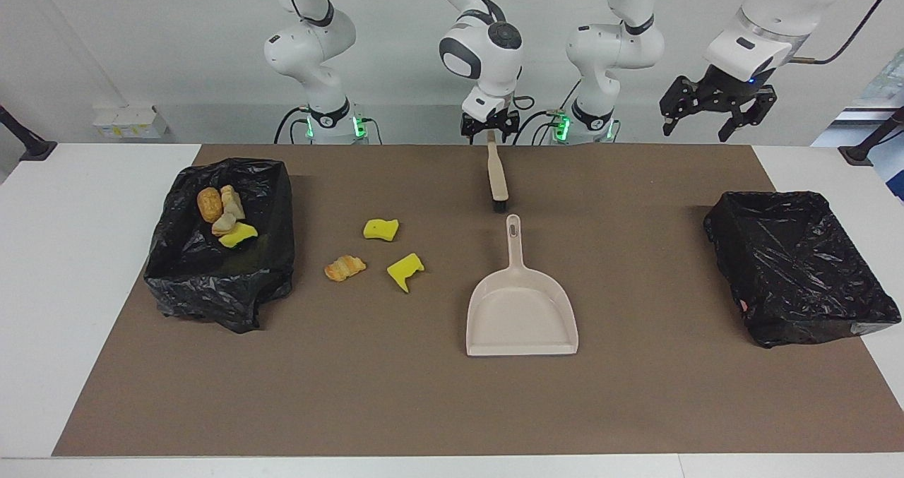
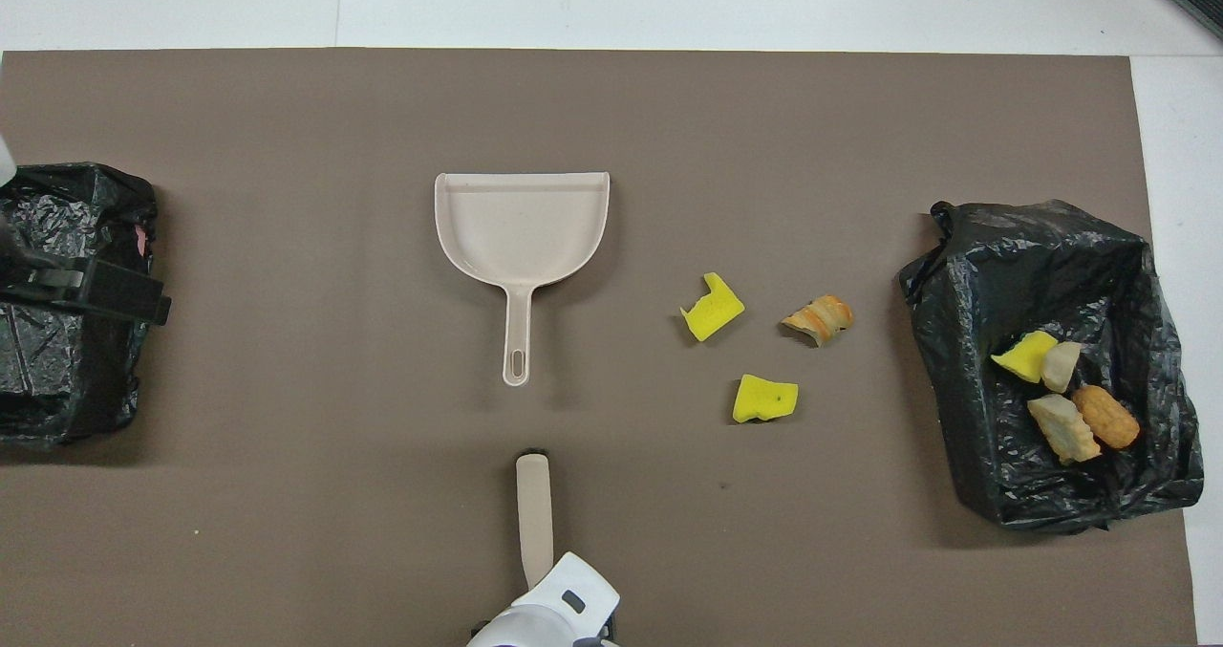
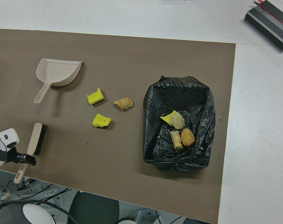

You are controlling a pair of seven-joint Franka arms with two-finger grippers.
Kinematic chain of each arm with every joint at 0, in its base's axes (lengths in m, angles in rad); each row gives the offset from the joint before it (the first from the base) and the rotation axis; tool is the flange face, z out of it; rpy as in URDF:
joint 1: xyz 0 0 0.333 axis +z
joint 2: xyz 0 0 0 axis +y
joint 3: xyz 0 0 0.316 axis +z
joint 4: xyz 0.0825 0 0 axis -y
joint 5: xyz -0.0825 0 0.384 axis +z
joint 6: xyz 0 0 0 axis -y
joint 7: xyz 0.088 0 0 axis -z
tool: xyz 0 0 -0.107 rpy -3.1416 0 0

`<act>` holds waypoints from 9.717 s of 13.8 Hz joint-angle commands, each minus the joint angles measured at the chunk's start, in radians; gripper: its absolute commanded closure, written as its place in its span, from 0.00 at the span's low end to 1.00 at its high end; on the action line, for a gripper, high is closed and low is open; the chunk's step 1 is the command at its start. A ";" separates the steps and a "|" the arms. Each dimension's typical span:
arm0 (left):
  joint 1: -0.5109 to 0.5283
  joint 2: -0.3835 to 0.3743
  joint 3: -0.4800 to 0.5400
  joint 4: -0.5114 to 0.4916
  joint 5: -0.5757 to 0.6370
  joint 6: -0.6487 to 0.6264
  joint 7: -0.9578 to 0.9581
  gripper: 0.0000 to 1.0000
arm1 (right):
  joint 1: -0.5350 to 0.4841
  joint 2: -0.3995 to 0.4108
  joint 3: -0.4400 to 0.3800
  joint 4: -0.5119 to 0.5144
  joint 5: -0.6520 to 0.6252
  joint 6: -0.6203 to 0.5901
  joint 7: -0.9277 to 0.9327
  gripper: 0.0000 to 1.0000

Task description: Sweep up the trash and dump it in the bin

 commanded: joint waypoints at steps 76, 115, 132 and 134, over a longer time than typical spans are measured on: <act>-0.329 -0.003 -0.020 -0.806 0.375 0.760 0.818 1.00 | -0.377 0.177 -0.003 0.222 0.165 -0.057 -0.453 1.00; 0.152 -0.054 -0.020 -0.718 0.167 0.826 1.526 1.00 | -0.144 0.025 -0.002 0.048 0.124 0.010 -0.094 1.00; 0.650 0.216 -0.008 -0.184 0.540 0.869 1.968 1.00 | -0.007 0.111 -0.008 0.234 -0.019 -0.156 0.051 0.00; 0.636 0.215 -0.009 -0.193 0.698 0.876 1.851 1.00 | -0.024 0.112 -0.011 0.314 -0.043 -0.245 0.043 0.00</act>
